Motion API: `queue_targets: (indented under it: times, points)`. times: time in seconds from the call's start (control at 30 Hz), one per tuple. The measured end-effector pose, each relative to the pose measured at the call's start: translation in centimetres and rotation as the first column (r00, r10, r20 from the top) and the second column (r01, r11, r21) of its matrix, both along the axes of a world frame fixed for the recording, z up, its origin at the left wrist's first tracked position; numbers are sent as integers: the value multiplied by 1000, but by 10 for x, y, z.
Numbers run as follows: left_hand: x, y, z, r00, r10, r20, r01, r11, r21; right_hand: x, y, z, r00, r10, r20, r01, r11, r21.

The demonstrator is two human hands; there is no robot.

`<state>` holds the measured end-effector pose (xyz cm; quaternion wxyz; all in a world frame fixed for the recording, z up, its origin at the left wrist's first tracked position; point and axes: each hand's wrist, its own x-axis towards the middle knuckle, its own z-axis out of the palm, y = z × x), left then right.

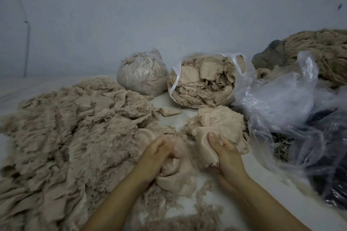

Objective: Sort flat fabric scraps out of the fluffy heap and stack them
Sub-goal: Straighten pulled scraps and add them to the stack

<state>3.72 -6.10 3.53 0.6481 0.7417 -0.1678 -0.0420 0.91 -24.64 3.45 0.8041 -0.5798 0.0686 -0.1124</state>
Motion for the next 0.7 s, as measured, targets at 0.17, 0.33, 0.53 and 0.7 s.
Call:
queue_targets:
  times: [0.17,0.33,0.53,0.7]
  points:
    - [-1,10,-1,966,-260,8,209,793,572,3,-19,7,990,-139,30,142,962,-235]
    - [4,6,31,999,-45,25,27,875,484,13,-57,11,927,-372,44,332,761,-558]
    - [8,-34,47,982,20,189,-99,902,420,11,-53,15,992,-126,-28,123,987,-102]
    - [-6,-76,26,871,-98,-482,120,993,13,4,-45,27,997,65,41,-74,958,279]
